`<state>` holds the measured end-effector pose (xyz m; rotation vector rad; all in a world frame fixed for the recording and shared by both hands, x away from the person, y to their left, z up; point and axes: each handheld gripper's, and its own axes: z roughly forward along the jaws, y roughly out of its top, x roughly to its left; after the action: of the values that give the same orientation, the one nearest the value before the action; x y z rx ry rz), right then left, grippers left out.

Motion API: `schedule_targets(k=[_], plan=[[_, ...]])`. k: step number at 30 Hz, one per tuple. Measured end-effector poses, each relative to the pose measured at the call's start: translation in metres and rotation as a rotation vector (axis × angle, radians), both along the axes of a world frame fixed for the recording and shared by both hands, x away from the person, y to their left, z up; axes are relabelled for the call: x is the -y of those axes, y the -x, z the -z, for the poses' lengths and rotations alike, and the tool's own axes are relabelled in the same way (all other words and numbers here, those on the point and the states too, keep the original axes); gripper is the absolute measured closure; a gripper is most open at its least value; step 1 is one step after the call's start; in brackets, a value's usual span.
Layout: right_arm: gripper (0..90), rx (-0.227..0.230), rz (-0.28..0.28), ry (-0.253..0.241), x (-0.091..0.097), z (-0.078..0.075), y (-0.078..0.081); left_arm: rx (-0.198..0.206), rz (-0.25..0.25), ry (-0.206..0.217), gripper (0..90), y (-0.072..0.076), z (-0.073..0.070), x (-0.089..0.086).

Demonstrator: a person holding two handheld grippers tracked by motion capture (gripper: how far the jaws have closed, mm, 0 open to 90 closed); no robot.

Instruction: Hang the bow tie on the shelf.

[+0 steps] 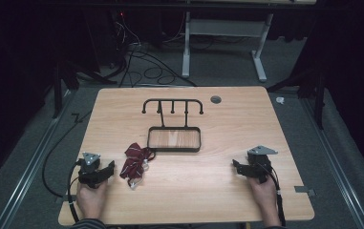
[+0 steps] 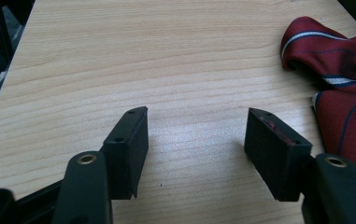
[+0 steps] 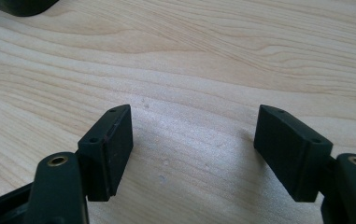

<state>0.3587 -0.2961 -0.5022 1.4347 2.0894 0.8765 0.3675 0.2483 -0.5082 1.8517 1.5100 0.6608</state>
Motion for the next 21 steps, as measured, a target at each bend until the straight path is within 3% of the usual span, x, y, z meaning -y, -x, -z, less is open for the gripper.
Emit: schedule_targets(k=[21], plan=[[29.5,0.001,0.000,-0.001,0.0001,0.0000,-0.0002,-0.004,-0.012,-0.003,38.7,0.0008,-0.0004,0.0012]])
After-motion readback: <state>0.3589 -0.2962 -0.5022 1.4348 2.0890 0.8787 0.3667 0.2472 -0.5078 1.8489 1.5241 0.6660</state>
